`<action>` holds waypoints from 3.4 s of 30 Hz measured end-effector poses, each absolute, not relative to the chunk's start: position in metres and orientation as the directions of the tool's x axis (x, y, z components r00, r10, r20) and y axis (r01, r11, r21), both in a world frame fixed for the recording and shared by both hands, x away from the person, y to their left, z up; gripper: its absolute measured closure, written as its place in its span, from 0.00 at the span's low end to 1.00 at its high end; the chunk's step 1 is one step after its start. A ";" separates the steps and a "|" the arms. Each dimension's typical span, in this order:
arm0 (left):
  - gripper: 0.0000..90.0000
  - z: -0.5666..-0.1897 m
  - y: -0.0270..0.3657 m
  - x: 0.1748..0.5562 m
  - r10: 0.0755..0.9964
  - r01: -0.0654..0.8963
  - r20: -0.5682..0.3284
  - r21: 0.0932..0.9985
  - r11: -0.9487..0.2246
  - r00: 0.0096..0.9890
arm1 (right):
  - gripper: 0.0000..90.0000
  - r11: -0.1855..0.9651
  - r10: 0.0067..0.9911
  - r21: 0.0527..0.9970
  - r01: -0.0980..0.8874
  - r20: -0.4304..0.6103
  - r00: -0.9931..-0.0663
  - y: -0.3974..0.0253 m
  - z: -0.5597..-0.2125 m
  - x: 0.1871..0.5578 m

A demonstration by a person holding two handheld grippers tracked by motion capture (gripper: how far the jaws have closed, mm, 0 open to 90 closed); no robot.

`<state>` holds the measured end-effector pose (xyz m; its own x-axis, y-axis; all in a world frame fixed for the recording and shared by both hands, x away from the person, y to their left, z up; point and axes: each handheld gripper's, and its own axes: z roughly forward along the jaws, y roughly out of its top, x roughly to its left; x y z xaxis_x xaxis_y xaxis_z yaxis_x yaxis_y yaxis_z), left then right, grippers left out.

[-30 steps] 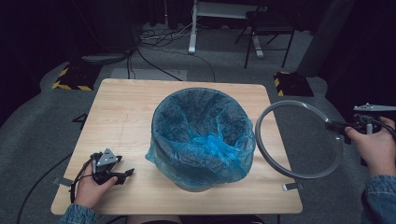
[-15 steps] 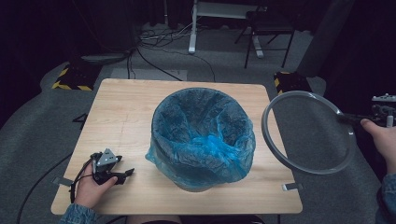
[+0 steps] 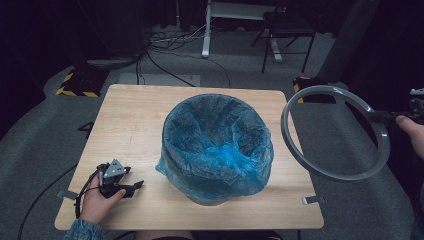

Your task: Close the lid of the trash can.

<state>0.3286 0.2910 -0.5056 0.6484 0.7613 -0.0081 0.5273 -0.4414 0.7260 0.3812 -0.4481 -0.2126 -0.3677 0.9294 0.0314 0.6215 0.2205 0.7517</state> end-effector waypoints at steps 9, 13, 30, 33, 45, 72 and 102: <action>0.29 -0.506 0.291 0.329 0.762 0.526 -0.006 0.728 -0.441 0.648 | 0.87 0.259 0.908 0.758 0.599 0.020 -0.419 -0.423 -0.193 0.388; 0.29 -0.506 0.291 0.329 0.762 0.526 -0.006 0.728 -0.441 0.647 | 0.87 0.282 0.894 0.757 0.589 0.015 -0.448 -0.407 -0.186 0.392; 0.29 -0.506 0.291 0.328 0.764 0.527 -0.006 0.728 -0.439 0.645 | 0.87 0.351 0.837 0.752 0.558 0.015 -0.546 -0.336 -0.168 0.414; 0.29 -0.506 0.291 0.329 0.764 0.526 -0.006 0.728 -0.439 0.645 | 0.87 0.368 0.824 0.748 0.552 0.013 -0.567 -0.322 -0.166 0.417; 0.29 -0.505 0.291 0.329 0.763 0.528 -0.007 0.725 -0.441 0.646 | 0.87 0.401 0.770 0.744 0.534 0.043 -0.637 -0.267 -0.169 0.423; 0.29 -0.506 0.291 0.329 0.764 0.527 -0.007 0.727 -0.439 0.646 | 0.87 0.519 0.656 0.679 0.519 0.073 -0.752 -0.169 -0.213 0.442; 0.29 -0.506 0.291 0.329 0.764 0.528 -0.007 0.727 -0.439 0.645 | 0.86 0.563 0.658 0.673 0.479 -0.015 -0.752 -0.155 -0.225 0.453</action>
